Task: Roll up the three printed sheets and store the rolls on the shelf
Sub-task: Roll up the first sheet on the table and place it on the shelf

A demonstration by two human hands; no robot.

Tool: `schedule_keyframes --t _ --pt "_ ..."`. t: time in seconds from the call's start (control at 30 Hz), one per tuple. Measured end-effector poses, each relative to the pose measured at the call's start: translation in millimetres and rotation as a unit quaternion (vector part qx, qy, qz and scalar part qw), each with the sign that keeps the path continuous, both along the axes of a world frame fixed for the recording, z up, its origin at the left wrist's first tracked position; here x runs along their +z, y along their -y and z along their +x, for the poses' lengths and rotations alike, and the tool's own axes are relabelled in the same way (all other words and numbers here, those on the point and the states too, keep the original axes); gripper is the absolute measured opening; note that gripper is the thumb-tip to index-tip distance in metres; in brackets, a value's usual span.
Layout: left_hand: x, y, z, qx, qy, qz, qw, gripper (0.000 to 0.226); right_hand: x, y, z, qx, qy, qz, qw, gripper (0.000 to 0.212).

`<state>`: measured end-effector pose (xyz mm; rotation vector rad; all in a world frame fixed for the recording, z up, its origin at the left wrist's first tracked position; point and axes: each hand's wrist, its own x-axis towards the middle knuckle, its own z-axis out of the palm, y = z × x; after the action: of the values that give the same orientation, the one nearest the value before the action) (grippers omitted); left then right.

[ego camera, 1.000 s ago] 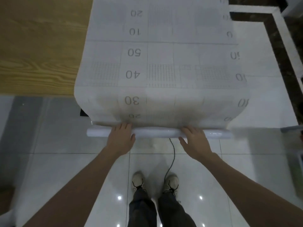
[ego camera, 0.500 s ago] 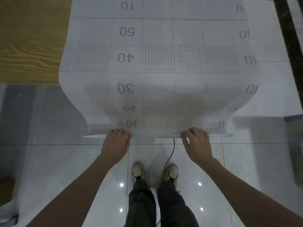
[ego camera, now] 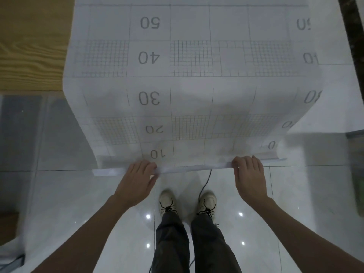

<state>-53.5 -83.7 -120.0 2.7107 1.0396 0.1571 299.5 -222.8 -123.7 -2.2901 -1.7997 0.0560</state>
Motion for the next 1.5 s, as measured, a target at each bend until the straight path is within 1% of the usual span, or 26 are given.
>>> schedule_keyframes --t 0.07,0.17,0.27,0.3,0.4,0.5,0.63,0.77,0.87,0.97,1.03,1.1,1.27,1.37,1.43,1.5 --pt "-0.3 0.9 -1.8 -0.015 0.002 0.005 1.0 0.029 -1.6 1.8 1.3 0.016 0.007 0.011 1.0 0.011" --pt "-1.7 1.0 -3.6 -0.015 0.014 0.026 0.999 0.027 -2.0 6.0 3.0 0.054 -0.003 0.029 0.998 0.01" --pt "-3.1 2.1 -9.1 -0.014 0.014 0.029 0.999 0.027 -0.7 9.8 6.0 0.086 -0.01 0.009 0.996 0.03" --pt "-2.6 2.9 -10.9 -0.013 0.012 0.03 0.999 0.028 -1.5 11.2 7.4 0.094 -0.006 0.006 0.996 0.033" --pt "1.4 6.2 -14.5 0.0 0.008 0.039 0.999 0.031 -4.8 16.1 11.0 0.105 0.001 0.011 0.994 0.029" --pt "2.5 7.4 -18.5 0.006 0.026 0.046 0.999 0.028 -6.0 19.8 15.7 0.115 0.004 0.018 0.993 0.024" --pt "4.9 5.4 -21.9 -0.01 0.053 0.032 0.998 0.026 -3.5 20.7 23.7 0.139 0.017 0.014 0.99 0.036" --pt "7.0 3.1 -22.7 -0.001 0.08 0.032 0.996 0.033 1.5 18.9 26.5 0.137 -0.022 0.005 0.99 0.036" --pt "6.4 1.7 -25.6 -0.011 0.059 0.066 0.996 0.037 5.6 19.6 28.4 0.137 -0.04 0.007 0.99 0.034" --pt "10.1 3.4 -25.4 0.016 0.028 0.109 0.994 0.035 7.9 21.0 29.2 0.121 -0.038 0.019 0.992 0.03" --pt "12.6 4.5 -23.9 0.048 0.003 0.13 0.99 0.036 7.5 21.4 30.7 0.129 -0.001 0.033 0.991 0.029" --pt "13.7 4.6 -23.4 0.067 -0.01 0.132 0.989 0.037 5.7 22.9 34.6 0.13 0.035 0.047 0.99 0.031" --pt "17.4 3.1 -23.9 0.079 -0.059 0.14 0.985 0.041 7.9 24.2 39.4 0.062 0.062 0.048 0.995 0.033" --pt "18.9 -0.2 -21.6 0.078 -0.066 0.121 0.987 0.046 11.3 21.5 38.5 0.064 0.061 0.033 0.996 0.039" --pt "20.2 -4.8 -24.9 0.053 -0.047 0.086 0.994 0.046 13.4 20.2 40.6 0.062 0.022 0.015 0.998 0.041" --pt "22.9 -9.4 -32.0 0.019 -0.02 0.037 0.999 0.04 15.9 19.8 46.9 0.077 -0.026 -0.005 0.997 0.041"
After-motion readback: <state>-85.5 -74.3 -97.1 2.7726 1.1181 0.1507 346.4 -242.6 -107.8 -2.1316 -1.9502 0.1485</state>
